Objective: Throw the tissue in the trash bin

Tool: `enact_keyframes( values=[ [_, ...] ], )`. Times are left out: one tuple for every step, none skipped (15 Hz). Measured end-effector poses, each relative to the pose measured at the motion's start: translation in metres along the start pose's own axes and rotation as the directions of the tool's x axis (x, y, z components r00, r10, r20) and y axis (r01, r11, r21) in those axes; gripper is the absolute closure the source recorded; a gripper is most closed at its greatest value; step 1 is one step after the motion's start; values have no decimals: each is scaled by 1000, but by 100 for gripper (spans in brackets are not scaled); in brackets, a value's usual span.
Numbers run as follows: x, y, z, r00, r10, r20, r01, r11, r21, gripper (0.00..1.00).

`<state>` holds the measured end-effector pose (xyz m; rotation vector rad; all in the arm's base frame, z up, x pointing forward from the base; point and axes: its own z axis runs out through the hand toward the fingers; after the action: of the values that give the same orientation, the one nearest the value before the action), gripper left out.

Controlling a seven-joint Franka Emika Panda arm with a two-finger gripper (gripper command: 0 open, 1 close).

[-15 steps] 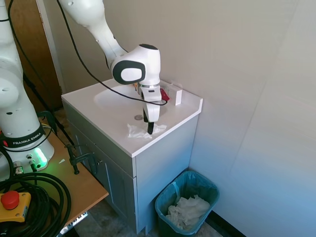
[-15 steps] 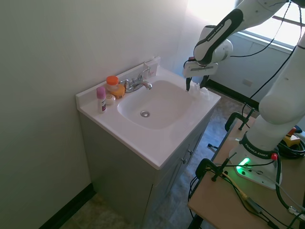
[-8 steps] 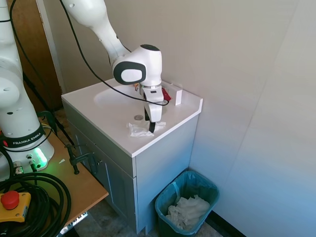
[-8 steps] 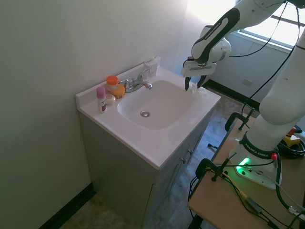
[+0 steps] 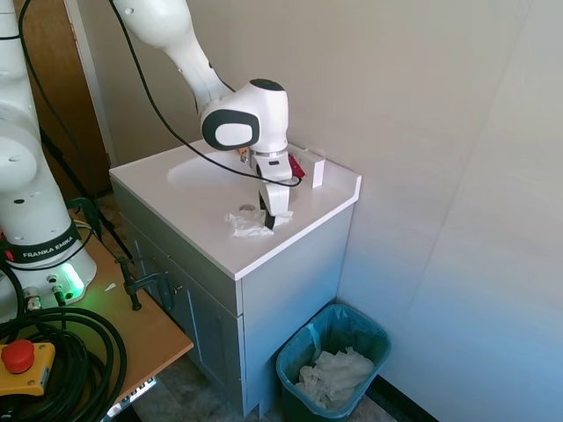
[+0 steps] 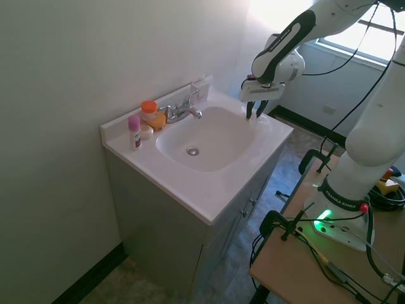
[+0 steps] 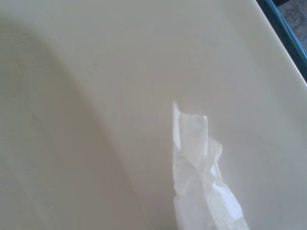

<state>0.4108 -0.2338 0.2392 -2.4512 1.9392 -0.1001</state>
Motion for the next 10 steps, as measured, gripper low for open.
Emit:
enact_keyframes(
  values=[
    [0, 0, 0, 1000, 1, 0, -1, 1000, 2, 100],
    [0, 0, 0, 1000, 1, 0, -1, 1000, 3, 100],
    [2, 1, -1, 1000, 1, -1, -1, 1000, 4, 100],
    [3, 1, -2, 1000, 1, -3, -1, 1000, 6, 100],
    [4, 0, -4, 1000, -1, -6, 1, 1000, 10, 100],
    [5, -2, -7, 1000, -4, -9, 4, 1000, 16, 100],
    [6, -3, -12, 1000, -6, -12, 6, 1000, 28, 100],
    [10, -3, -21, 1000, -3, -20, 4, 999, 45, 100],
    [16, -1, -35, 999, 10, -33, -8, 998, 67, 100],
    [24, 2, -51, 998, 32, -46, -28, 995, 94, 100]
  ],
)
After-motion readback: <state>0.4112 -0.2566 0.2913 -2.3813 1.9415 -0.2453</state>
